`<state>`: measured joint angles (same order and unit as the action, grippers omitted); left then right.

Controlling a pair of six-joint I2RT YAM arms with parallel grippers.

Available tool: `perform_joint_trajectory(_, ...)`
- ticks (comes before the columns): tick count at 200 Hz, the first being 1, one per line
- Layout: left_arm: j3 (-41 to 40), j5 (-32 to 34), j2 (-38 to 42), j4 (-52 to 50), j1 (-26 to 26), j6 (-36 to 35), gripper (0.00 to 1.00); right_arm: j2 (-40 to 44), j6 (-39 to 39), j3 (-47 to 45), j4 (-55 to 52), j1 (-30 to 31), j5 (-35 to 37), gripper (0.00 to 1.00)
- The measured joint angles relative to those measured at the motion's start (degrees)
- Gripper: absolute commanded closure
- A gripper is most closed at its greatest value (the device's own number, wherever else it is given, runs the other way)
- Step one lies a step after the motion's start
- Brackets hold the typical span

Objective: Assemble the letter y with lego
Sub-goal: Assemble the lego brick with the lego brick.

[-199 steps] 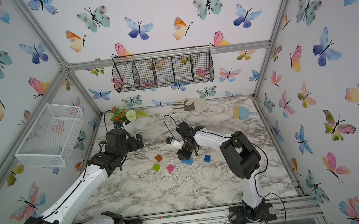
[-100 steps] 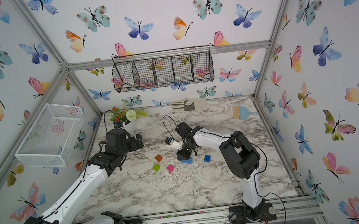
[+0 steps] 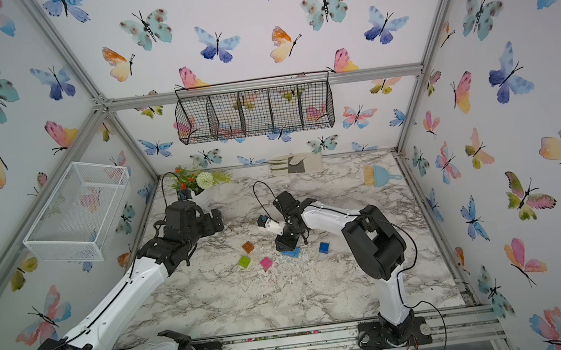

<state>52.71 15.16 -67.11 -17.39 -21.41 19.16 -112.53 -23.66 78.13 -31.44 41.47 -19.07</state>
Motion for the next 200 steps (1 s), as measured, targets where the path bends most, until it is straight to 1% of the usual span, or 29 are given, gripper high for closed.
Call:
perform_joint_trajectory(51,0.00,-0.02,0.00,0.00,0.04,0.02,0.01,0.02,0.28,0.00,0.07,0.39,0.39,0.96)
perform_joint_trajectory(150,0.00,-0.02,0.00,0.00,0.04,0.20,0.01,0.00,3.04,0.37,-0.17,2.23,3.67,0.96)
perform_joint_trajectory(200,0.00,-0.02,0.00,0.00,0.09,0.20,0.01,-1.62,3.10,3.50,-3.69,2.86,5.18,0.96)
